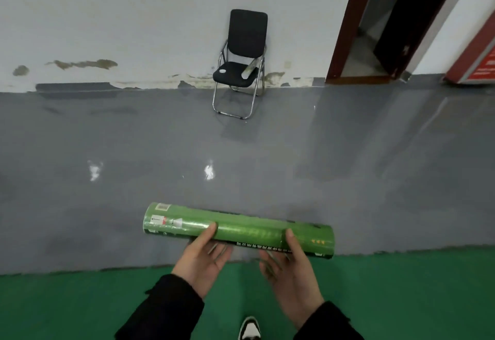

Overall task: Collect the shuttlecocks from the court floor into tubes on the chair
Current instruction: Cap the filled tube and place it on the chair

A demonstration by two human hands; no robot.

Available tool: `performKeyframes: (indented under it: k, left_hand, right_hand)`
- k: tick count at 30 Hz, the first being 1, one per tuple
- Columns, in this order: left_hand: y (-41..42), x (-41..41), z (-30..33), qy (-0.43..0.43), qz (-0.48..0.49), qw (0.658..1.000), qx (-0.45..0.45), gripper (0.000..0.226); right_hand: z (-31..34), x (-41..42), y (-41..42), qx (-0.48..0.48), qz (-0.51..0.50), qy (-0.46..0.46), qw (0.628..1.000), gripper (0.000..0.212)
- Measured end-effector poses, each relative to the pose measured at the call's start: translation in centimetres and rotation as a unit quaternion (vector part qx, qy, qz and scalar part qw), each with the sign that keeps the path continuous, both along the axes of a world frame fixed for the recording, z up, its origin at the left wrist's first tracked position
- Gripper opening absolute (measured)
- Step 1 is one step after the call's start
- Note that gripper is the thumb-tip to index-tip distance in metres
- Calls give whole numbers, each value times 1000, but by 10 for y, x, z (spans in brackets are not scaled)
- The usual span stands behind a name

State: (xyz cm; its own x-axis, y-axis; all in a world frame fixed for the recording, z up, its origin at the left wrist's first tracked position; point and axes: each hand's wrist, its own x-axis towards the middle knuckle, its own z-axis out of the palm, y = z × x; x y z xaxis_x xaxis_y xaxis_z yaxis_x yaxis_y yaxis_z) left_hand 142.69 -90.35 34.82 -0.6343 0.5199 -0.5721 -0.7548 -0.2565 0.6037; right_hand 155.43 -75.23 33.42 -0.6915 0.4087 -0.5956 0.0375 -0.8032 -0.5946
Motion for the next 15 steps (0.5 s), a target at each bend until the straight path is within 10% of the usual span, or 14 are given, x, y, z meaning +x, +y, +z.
performKeyframes:
  k: [6, 15]
  left_hand:
    - [182, -173, 23, 22, -54, 998, 17, 36]
    - [419, -485, -13, 64, 10, 998, 12, 65]
  right_hand:
    - [27, -177, 157, -8, -51, -16, 999, 47]
    - [-2, -497, 384, -18, 4, 27, 999, 55]
